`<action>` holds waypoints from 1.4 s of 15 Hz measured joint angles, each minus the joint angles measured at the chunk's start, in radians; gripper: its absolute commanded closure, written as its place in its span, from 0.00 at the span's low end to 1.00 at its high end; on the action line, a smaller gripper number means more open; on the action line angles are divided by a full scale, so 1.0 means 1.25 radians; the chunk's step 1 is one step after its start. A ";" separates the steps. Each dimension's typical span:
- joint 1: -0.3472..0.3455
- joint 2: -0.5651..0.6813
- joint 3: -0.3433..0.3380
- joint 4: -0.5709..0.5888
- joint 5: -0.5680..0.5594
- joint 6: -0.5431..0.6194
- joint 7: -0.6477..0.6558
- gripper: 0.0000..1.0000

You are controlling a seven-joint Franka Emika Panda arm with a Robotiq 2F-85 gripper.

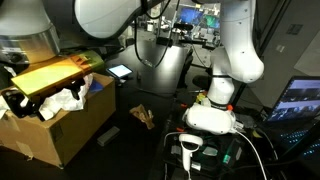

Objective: Pick up all the objects on the table and put them on the box, then pick up all the object on the box and put them on the table

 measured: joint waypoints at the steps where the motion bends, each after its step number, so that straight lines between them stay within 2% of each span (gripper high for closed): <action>1: 0.011 0.009 0.001 0.020 0.000 -0.004 -0.038 0.00; 5: 0.051 0.020 0.002 0.094 0.001 -0.037 -0.201 0.00; 11: 0.054 0.035 -0.018 0.155 0.002 -0.056 -0.504 0.00; 17: 0.008 0.083 -0.067 0.191 -0.003 -0.049 -0.845 0.00; 21: -0.038 0.102 -0.075 0.198 -0.011 -0.044 -1.013 0.00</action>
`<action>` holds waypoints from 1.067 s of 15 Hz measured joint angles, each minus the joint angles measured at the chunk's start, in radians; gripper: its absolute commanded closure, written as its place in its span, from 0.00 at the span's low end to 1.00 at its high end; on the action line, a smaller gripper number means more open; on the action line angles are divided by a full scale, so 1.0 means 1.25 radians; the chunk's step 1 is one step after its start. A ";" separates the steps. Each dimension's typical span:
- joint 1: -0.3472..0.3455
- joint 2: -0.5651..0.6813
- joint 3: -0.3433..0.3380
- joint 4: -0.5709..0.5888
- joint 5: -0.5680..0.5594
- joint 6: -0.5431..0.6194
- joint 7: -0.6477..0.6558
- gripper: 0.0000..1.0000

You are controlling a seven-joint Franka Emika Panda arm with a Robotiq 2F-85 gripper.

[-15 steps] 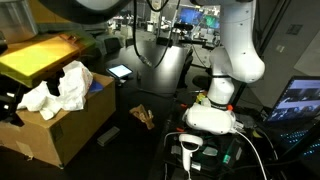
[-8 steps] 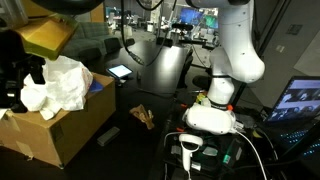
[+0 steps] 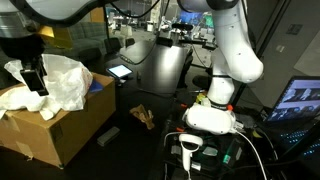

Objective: Pick up all the objects on the table and put them on the box, then pick up all the object on the box and put them on the table

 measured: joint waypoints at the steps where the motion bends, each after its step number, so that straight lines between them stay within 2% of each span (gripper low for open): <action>1: -0.008 0.003 0.000 0.000 -0.003 0.002 -0.036 0.00; 10: -0.020 0.011 0.022 -0.044 -0.024 0.059 -0.351 0.00; 16: -0.075 0.034 0.073 -0.050 -0.022 0.091 -0.606 0.00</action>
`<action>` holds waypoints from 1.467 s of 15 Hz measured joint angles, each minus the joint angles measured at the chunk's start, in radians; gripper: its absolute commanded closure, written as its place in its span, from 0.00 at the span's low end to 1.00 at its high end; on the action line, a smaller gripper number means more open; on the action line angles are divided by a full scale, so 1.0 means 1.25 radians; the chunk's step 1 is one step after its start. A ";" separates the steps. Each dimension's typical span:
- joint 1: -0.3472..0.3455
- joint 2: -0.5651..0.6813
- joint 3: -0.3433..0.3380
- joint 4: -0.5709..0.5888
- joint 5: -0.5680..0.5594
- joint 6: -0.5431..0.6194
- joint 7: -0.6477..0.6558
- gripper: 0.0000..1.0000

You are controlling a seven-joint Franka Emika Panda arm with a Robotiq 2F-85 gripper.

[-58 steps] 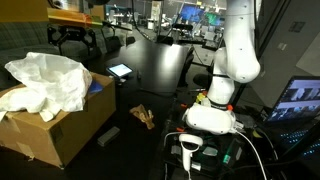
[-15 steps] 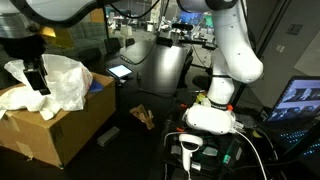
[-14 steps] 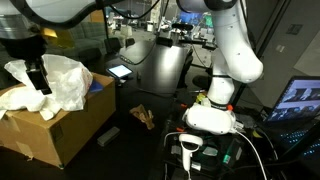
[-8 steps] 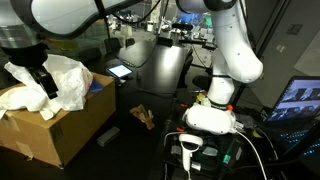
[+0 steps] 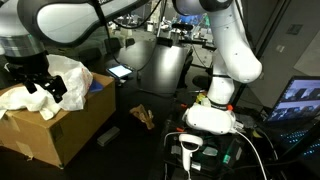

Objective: Pick up all the objects on the table and put them on the box, then pick up all the object on the box and put them on the table

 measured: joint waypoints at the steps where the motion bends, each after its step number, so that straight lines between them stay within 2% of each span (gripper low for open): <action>1: -0.008 0.006 0.002 0.000 0.000 0.009 -0.043 0.00; 6: -0.032 0.028 0.003 0.004 0.000 0.040 -0.200 0.00; 11: -0.037 0.049 0.001 0.014 0.000 0.055 -0.272 0.00; 15: -0.032 0.065 -0.011 0.028 0.000 0.070 -0.259 0.00; 22: -0.003 0.117 -0.057 0.089 -0.002 0.075 -0.141 0.00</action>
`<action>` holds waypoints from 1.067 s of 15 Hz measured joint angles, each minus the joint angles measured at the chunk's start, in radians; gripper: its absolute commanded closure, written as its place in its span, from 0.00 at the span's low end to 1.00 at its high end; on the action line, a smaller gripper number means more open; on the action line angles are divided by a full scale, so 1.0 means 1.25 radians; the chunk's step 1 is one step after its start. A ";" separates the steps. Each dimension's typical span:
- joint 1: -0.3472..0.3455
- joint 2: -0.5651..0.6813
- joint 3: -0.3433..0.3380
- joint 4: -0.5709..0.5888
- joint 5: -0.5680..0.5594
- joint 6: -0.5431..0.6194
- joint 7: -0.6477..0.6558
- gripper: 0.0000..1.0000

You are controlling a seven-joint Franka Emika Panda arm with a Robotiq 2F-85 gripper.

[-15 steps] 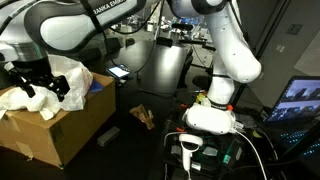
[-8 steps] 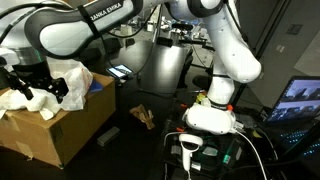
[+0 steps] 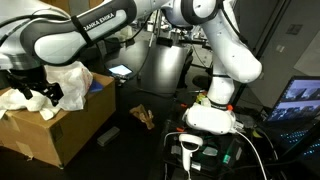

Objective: Pick up all the objects on the table and put them on the box, then pick up all the object on the box and put them on the table

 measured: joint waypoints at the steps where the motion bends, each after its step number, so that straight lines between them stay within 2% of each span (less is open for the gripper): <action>1: 0.004 0.008 -0.004 0.009 -0.001 0.000 0.014 0.00; 6: 0.021 0.049 -0.028 0.056 -0.010 0.000 0.066 0.00; 12: 0.046 0.097 -0.083 0.107 -0.100 0.010 0.147 0.00; 16: 0.049 0.127 -0.095 0.127 -0.133 0.013 0.166 0.00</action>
